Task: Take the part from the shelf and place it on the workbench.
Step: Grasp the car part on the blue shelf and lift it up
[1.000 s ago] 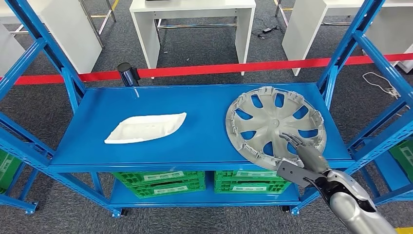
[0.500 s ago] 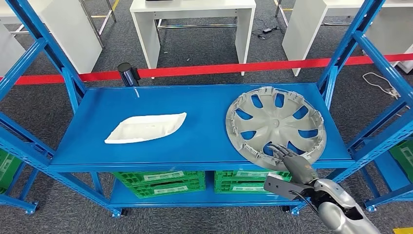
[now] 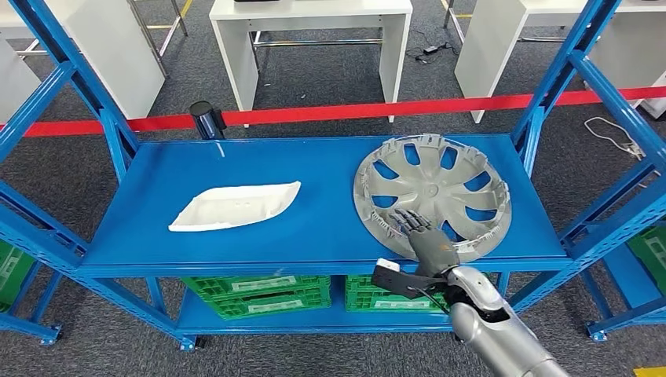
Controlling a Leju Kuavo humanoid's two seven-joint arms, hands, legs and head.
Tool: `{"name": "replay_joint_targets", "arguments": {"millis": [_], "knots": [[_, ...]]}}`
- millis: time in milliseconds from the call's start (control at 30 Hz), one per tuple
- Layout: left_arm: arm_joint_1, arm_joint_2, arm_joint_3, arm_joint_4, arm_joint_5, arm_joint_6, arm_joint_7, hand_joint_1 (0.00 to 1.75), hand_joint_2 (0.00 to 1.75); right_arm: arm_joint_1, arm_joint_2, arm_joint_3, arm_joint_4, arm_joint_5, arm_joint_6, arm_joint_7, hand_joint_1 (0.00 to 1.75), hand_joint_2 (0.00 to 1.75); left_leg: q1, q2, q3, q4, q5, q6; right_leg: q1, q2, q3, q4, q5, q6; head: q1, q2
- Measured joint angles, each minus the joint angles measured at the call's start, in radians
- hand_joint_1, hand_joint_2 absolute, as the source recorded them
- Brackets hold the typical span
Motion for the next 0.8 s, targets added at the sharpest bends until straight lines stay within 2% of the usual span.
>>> {"name": "replay_joint_targets", "arguments": {"millis": [133, 267, 533, 800], "knots": [[0.001, 0.000, 0.000, 0.000, 0.000, 0.000, -0.003, 0.00, 0.00, -0.026, 0.046, 0.021, 0.054, 0.081, -0.048, 0.032, 0.00, 1.75, 0.000, 0.000, 0.000, 0.000, 0.000, 0.000, 0.000, 0.000, 0.000, 0.000, 0.000, 0.000, 0.000, 0.000], [0.000, 0.002, 0.001, 0.000, -0.001, 0.000, -0.007, 0.00, 0.00, -0.034, 0.059, 0.034, 0.077, 0.138, -0.064, 0.056, 0.00, 1.75, 0.000, 0.002, 0.001, 0.000, 0.000, 0.000, 0.000, 0.002, 0.001, -0.001, 0.000, 0.000, 0.000, 0.000], [0.001, 0.006, 0.001, 0.000, -0.003, -0.003, -0.011, 0.00, 0.00, -0.043, 0.051, 0.045, 0.082, 0.222, -0.017, 0.106, 0.00, 1.75, 0.000, 0.002, 0.004, 0.000, 0.001, 0.001, 0.000, 0.001, 0.004, -0.001, 0.003, 0.002, 0.000, 0.000], [0.002, 0.007, 0.002, 0.000, -0.003, -0.004, -0.016, 0.00, 0.00, -0.059, 0.029, 0.050, 0.082, 0.241, 0.046, 0.124, 0.00, 1.75, -0.001, 0.001, 0.004, 0.000, 0.003, 0.002, 0.000, 0.000, 0.006, -0.003, 0.005, 0.004, 0.000, 0.000]]}}
